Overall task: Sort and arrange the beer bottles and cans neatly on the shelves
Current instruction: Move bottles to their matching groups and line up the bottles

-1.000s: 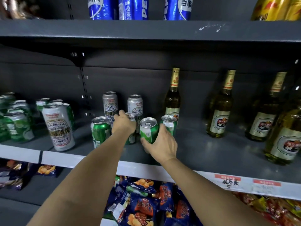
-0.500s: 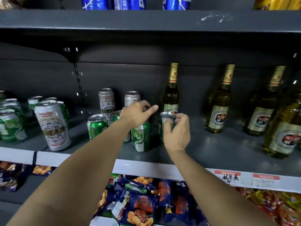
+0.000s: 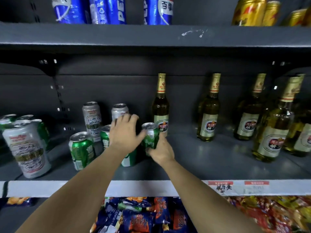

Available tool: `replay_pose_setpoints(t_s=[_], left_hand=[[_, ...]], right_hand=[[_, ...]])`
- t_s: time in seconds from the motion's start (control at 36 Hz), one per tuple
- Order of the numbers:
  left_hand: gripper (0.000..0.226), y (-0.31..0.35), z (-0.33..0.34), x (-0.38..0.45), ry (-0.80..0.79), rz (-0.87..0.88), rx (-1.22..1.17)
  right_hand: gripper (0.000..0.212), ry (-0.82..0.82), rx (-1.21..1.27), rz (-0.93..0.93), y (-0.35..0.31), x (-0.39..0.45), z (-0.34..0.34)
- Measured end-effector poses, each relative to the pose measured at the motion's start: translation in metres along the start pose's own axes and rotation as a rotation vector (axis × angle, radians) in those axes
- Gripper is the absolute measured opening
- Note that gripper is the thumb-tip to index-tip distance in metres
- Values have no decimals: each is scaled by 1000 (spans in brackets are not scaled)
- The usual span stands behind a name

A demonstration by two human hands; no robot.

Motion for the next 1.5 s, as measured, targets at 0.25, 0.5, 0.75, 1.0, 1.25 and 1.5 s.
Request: replay_pose_setpoints(t_s=[0.25,0.5,0.75,1.0,1.25,1.5], left_hand=[[27,131,29,2,163,164,-632],[47,277,104,-5,-172,6,-949],[93,393,152,9,-396,-228,-1270],[89,400,185,12,-367,-397,-1165],[69,341,158,25,-231,-355,-951],[61,254,138,22,-146,-480,-927]], right_hand=[[46,673,-39,122,91,-33,-114],[33,1053,-131,246,225,-72,-255],[91,385,-59,177,303,-42,-264],[62,262,-42,238,316,-15,-248],[54,175,-75,144,265,5,-223],[50,85,-91,51,198,16,-172]])
Point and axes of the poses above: each hand's wrist, its own x-axis towards the middle knuckle, its own z-axis out of the palm, y = z × x, the point moved 6 cm from there along x, towards the middle knuckle, and after that the axes turned 8 degrees about -x, right-handed, at the moved point
